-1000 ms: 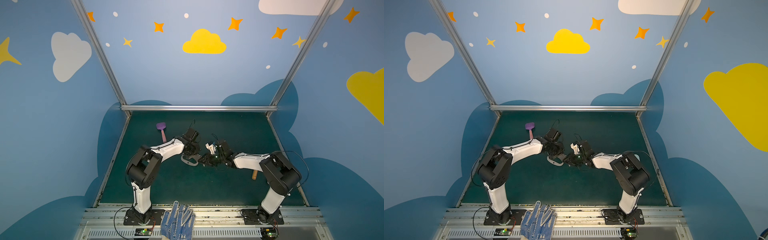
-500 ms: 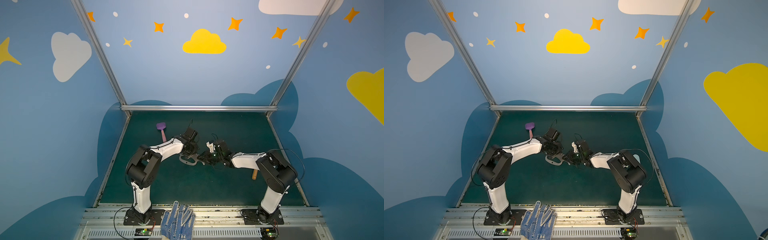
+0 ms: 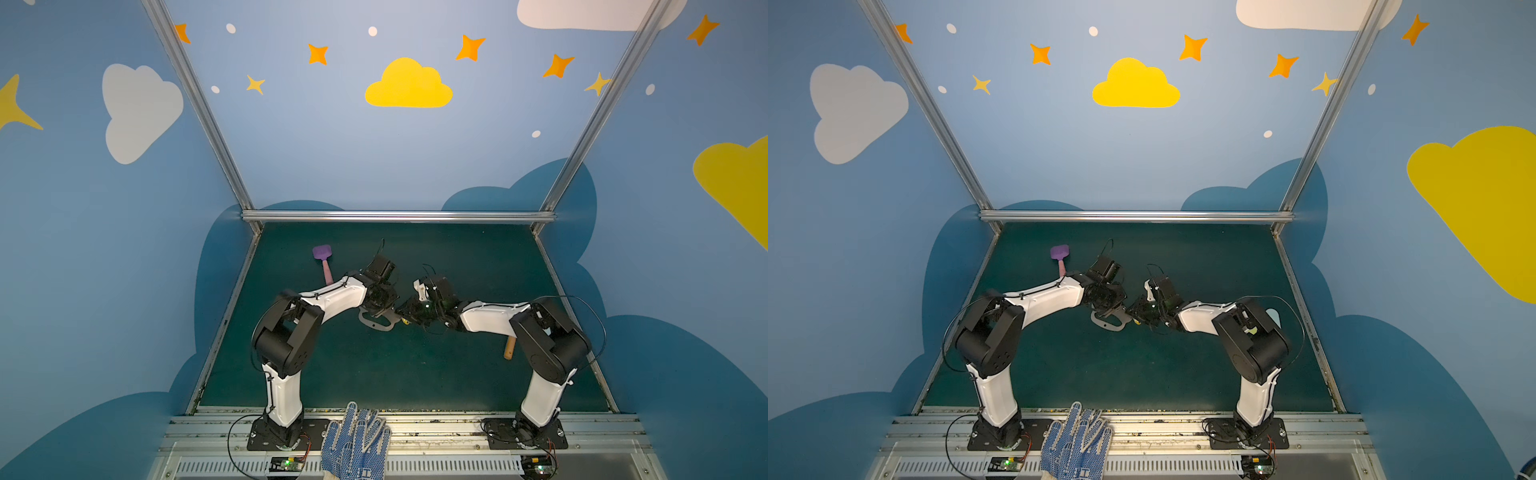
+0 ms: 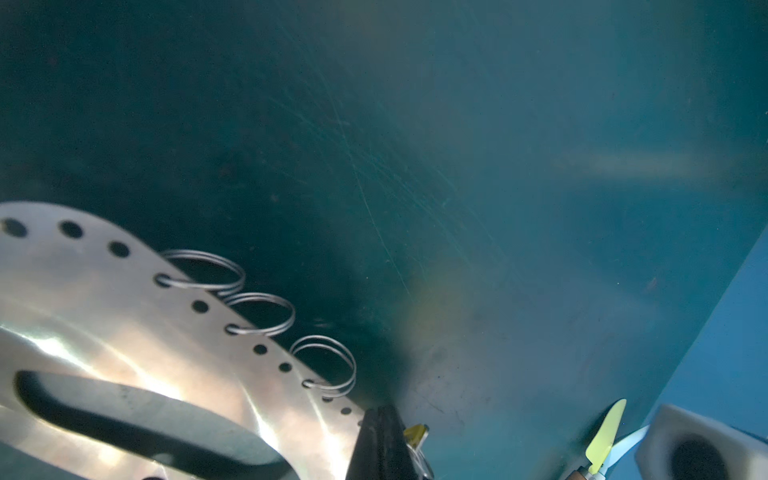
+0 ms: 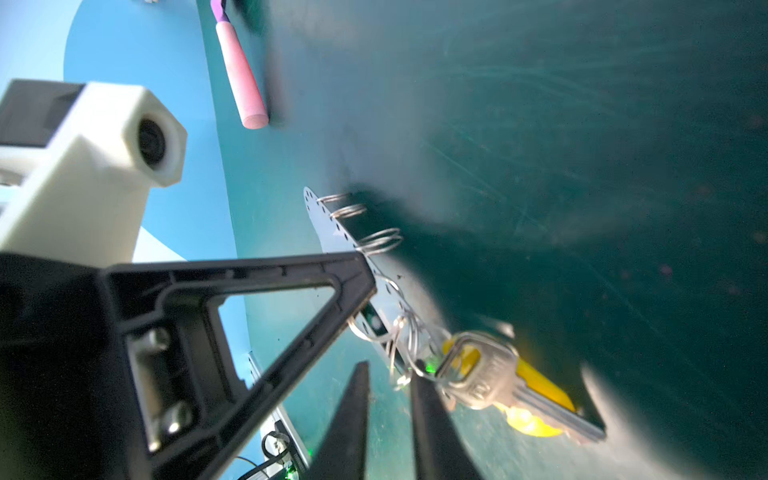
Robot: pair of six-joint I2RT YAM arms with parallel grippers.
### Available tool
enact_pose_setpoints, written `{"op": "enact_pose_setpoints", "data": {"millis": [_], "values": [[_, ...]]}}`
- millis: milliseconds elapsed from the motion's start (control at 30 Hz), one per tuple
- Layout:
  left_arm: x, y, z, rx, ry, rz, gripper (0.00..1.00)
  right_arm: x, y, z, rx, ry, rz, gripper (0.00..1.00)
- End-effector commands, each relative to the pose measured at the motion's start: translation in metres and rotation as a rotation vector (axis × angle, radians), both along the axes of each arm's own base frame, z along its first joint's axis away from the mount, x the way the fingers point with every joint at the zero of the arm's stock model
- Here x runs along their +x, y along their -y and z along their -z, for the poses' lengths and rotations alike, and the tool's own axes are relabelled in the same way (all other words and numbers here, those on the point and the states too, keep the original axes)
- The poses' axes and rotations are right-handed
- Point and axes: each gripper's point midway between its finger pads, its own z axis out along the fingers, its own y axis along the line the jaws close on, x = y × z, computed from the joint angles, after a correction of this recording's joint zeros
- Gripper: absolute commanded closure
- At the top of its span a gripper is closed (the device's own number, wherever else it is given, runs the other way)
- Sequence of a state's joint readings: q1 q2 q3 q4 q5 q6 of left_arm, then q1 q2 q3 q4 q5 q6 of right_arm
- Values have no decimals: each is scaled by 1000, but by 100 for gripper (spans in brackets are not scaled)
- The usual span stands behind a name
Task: Put the keys on the keyring
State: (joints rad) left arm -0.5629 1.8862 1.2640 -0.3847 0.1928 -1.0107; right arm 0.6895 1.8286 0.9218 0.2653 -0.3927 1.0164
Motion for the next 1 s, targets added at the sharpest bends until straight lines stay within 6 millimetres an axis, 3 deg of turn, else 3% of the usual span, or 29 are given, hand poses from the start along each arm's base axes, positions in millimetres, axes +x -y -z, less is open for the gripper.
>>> {"op": "enact_pose_setpoints", "data": {"millis": [0,200,633,967], "values": [[3,0,-4,-11,5,-10,96,3,-4,4,-13,-10,0,89],[4,0,-4,-7,10,-10,96,-1,-3,8,-23,-25,-12,100],[-1,7,-12,-32,17,85,96,-22,-12,11,70,-114,-226,100],[-8,16,-11,-51,2,147,96,-35,1,11,75,-229,-397,100]]}}
